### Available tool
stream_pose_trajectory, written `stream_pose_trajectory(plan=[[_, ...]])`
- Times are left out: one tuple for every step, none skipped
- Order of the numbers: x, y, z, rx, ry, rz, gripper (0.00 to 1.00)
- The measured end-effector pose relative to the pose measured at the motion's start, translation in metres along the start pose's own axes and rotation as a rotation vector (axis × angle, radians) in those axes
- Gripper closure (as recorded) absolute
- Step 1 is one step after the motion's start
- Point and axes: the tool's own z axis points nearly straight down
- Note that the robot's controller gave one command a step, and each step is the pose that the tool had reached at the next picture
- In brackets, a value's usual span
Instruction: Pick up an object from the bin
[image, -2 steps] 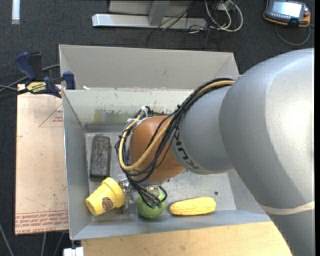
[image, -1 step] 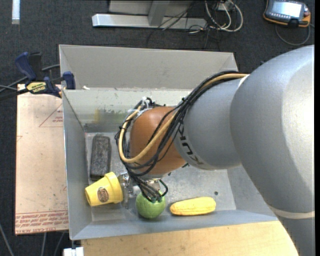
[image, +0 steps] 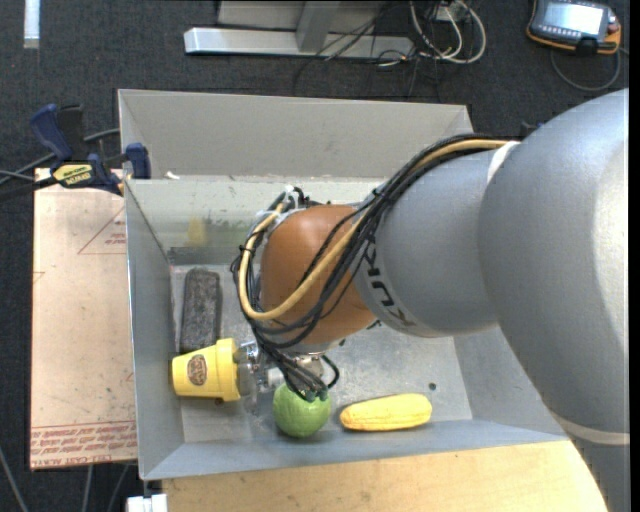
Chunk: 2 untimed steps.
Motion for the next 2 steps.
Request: stream_pose_trajectory(plan=[[-0.0008, 0.0123, 0.0411, 0.0, -0.015, -0.138, 0.0], [-0.0008, 0.0123, 0.0409, 0.0, -0.014, -0.137, 0.0]])
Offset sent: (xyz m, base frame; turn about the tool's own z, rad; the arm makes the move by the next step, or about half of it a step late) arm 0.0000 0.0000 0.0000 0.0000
